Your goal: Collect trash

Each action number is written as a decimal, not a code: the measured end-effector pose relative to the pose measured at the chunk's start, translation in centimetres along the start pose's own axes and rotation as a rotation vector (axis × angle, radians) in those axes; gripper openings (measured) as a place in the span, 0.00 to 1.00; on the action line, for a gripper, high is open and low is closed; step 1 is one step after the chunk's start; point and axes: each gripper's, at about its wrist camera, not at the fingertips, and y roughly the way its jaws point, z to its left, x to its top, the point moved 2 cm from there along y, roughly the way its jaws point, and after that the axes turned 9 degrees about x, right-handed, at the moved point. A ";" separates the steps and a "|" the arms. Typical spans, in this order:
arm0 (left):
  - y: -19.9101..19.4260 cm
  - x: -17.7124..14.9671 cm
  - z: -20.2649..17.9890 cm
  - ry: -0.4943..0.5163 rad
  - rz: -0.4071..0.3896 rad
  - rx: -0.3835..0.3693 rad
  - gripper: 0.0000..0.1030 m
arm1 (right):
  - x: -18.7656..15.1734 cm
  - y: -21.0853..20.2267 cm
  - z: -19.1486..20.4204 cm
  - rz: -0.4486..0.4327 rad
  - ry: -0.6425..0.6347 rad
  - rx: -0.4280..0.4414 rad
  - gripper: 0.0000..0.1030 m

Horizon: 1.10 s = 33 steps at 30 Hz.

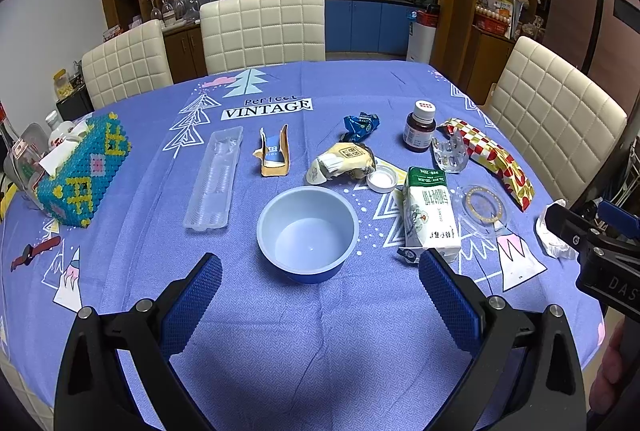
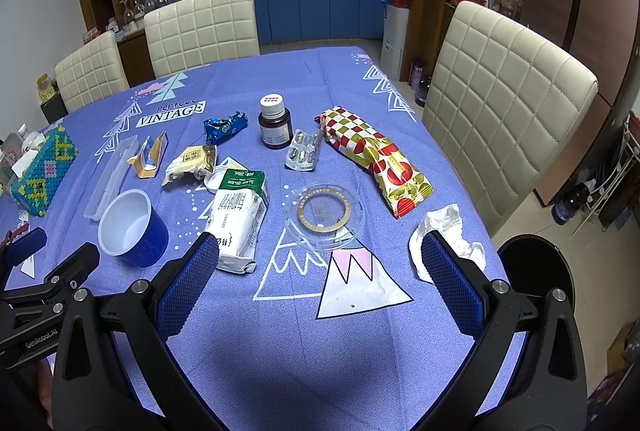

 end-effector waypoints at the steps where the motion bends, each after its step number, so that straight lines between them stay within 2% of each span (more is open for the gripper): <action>1: -0.1 0.1 0.0 0.000 0.000 -0.001 0.93 | 0.1 0.0 0.0 0.000 -0.001 0.000 0.97; 33: -0.2 0.1 -0.2 -0.004 -0.004 -0.012 0.93 | 0.1 0.1 0.1 0.004 0.001 -0.001 0.97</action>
